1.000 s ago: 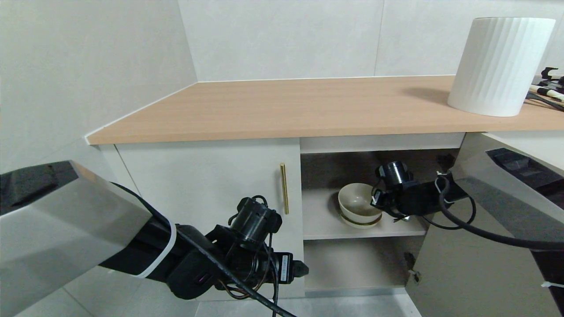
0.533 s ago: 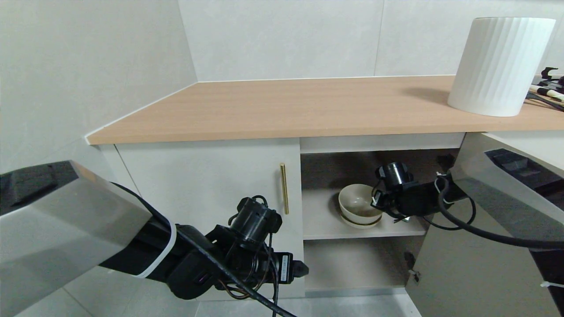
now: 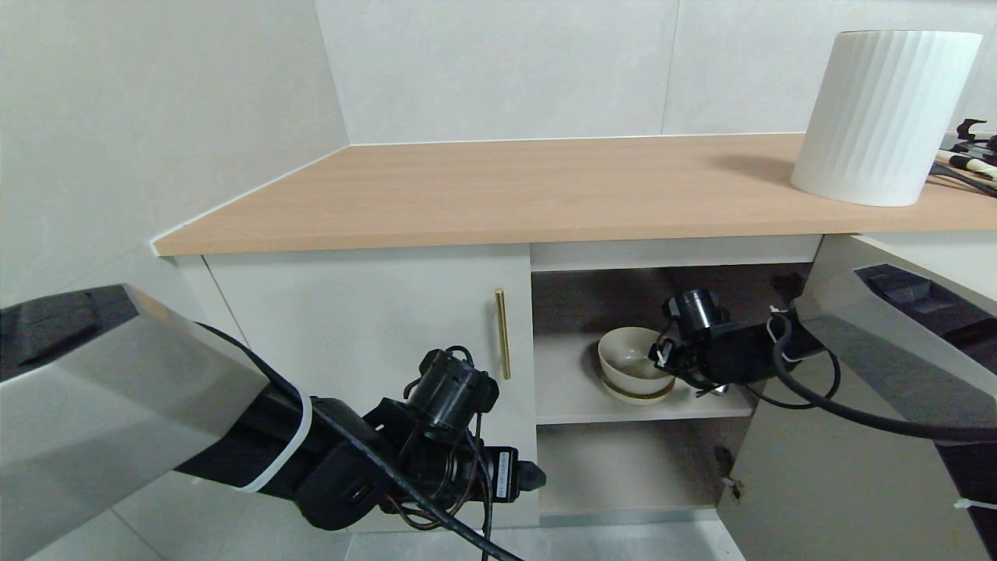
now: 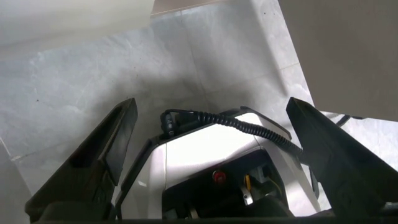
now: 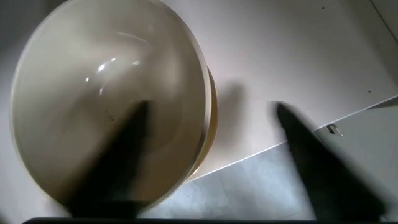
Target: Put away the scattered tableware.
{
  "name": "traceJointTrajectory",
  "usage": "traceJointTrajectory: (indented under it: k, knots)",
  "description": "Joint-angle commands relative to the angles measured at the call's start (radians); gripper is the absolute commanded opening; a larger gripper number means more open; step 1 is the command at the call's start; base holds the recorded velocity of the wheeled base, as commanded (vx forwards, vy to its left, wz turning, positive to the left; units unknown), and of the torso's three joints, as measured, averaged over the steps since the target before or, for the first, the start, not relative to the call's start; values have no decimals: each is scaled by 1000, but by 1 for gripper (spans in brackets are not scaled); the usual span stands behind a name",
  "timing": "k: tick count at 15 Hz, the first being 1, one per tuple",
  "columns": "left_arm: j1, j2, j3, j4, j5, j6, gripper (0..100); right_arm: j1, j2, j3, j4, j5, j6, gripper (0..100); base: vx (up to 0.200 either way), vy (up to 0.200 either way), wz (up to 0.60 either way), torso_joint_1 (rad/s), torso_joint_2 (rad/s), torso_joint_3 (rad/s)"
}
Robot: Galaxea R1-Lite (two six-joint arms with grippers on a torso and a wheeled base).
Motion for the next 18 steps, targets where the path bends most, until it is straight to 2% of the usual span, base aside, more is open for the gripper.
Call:
traceJointTrajectory:
  k: [1, 4, 5, 6, 7, 8, 9, 13, 16, 18]
  knots:
    - [2, -4, 0, -1, 2, 0, 100, 1, -14, 8, 1, 0, 0, 100, 0, 0, 0, 0, 0, 0]
    - [14, -44, 8, 2, 37, 3, 100, 13, -125, 117, 1, 9, -4, 100, 0, 0, 0, 0, 0, 0]
    - [32, -104, 26, 2, 60, 5, 100, 29, -214, 207, 1, 15, -40, 100, 0, 0, 0, 0, 0, 0]
    - [37, -124, 37, 2, 63, 11, 100, 33, -244, 239, 1, 20, -60, 100, 0, 0, 0, 0, 0, 0]
    - [65, -210, 83, 2, 63, 46, 100, 58, -341, 348, -2, 60, -104, 100, 0, 0, 0, 0, 0, 0]
    - [75, -250, 100, 2, 63, 57, 100, 70, -390, 396, 1, 81, -116, 100, 0, 0, 0, 0, 0, 0]
    - [94, -325, 133, 4, 65, 61, 100, 93, -475, 511, -8, 94, -118, 100, 0, 0, 0, 0, 0, 0]
    - [109, -527, 224, 24, 68, 72, 100, 111, -738, 666, 15, 164, -138, 100, 0, 0, 0, 0, 0, 0]
    - [111, -662, 259, 113, 71, 78, 100, 168, -869, 723, 119, 184, -153, 100, 0, 0, 0, 0, 0, 0]
    - [146, -678, 259, 125, 66, 87, 100, 176, -909, 759, 131, 184, -155, 100, 0, 0, 0, 0, 0, 0]
